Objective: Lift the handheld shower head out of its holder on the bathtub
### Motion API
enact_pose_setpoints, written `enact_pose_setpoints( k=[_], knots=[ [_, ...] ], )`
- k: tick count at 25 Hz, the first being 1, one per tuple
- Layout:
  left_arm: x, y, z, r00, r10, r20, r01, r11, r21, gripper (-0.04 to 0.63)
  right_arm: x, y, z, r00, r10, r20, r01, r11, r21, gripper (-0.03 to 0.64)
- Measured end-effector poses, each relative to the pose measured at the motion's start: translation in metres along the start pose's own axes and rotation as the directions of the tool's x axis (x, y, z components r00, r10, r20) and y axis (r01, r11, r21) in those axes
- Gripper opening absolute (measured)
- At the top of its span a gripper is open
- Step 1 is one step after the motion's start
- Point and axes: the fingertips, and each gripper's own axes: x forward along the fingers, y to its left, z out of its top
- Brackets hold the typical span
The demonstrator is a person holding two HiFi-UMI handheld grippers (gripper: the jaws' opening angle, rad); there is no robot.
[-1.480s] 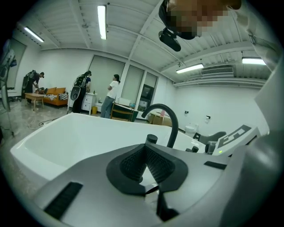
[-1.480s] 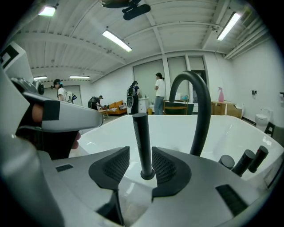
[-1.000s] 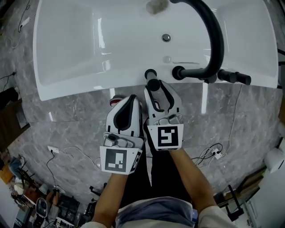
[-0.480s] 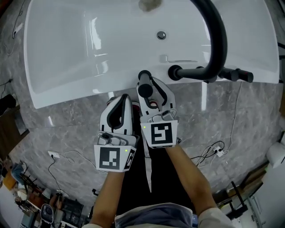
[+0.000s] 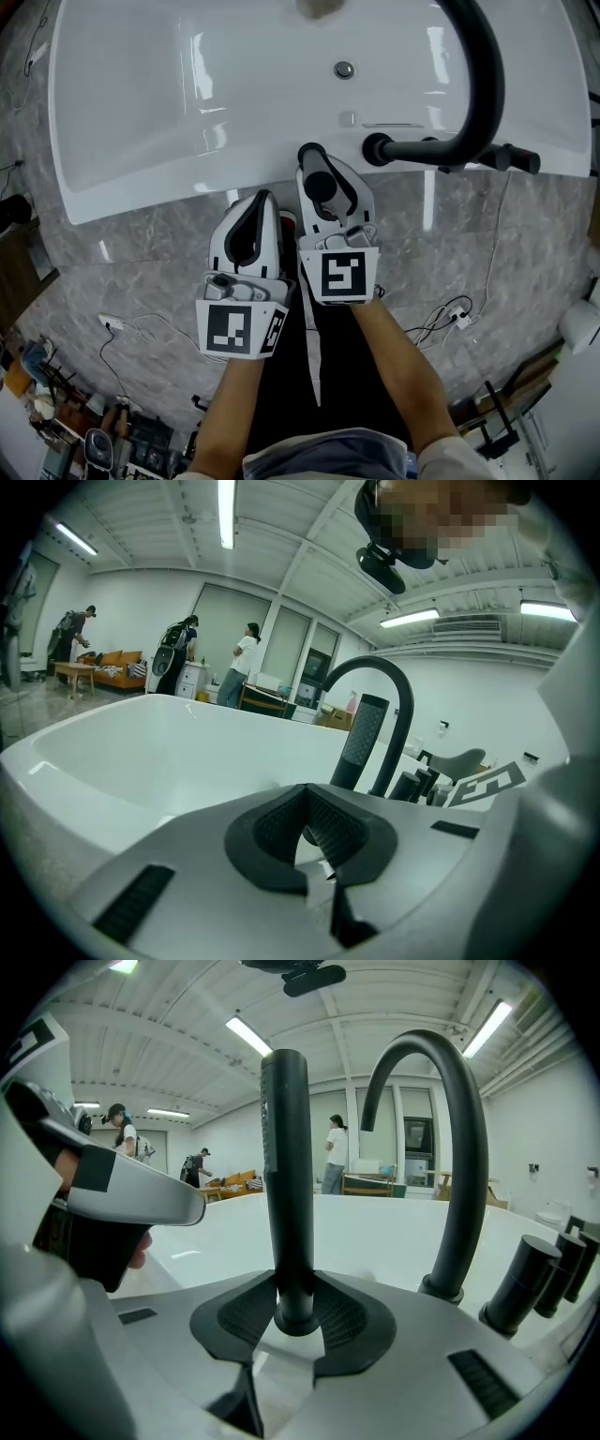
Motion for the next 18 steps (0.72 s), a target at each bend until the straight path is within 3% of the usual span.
enact_pose_setpoints(
  k=[18],
  knots=[
    [0.009,0.004,0.007,1.0,0.02,0.005,-0.02,1.0,-0.015,0.003,-0.005,0.0,0.001,0.999,0.051,-0.014,-0.051,0.998,-0.023,0.13]
  ],
)
